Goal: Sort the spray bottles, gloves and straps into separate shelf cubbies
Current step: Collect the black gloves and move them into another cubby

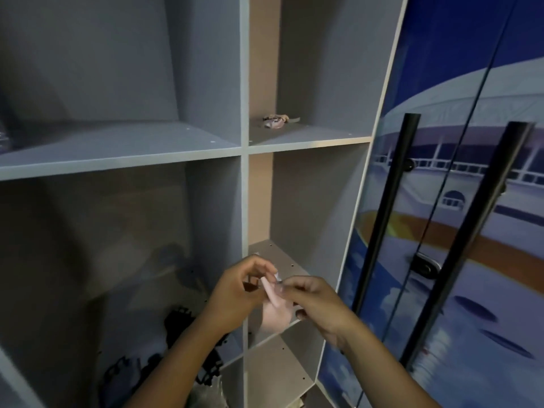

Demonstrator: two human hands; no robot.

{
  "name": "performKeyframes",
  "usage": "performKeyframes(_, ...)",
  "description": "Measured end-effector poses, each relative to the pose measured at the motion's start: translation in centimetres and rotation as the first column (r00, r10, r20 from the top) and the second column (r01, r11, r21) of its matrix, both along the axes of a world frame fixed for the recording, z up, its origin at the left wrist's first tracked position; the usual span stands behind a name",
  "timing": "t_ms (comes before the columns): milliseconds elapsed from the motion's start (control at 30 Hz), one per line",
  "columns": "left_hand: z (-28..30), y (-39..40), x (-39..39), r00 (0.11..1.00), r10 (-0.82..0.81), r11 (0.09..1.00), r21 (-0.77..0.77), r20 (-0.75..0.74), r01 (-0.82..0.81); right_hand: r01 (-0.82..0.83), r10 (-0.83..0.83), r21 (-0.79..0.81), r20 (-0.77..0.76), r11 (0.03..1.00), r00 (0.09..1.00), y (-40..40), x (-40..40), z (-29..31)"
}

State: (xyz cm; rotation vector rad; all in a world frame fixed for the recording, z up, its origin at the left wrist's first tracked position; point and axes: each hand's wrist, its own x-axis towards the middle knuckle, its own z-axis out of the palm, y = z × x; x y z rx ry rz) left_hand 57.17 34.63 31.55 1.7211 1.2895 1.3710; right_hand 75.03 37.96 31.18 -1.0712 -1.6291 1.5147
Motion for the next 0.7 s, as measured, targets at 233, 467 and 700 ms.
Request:
performKeyframes(233, -0.5, 2.5, 3.7, 0.994, 0.053, 0.991, -0.126, 0.099, -0.041, 0.125, -0.095, 0.387, -0.095, 0.914, 0.991, 3.3, 3.7, 0.4)
performKeyframes(467, -0.1, 3.5, 5.3, 0.975, 0.128, 0.919, -0.391, 0.184, -0.046, 0.147, -0.112, 0.621, -0.095, 0.769, 0.989, 5.2, 5.6, -0.7)
performKeyframes(700, -0.5, 4.7, 7.0, 0.892, 0.189, 0.855, -0.515, 0.410, 0.055, 0.080, -0.050, 0.787, -0.063, 0.612, 0.997, 5.7, 6.0, -3.5)
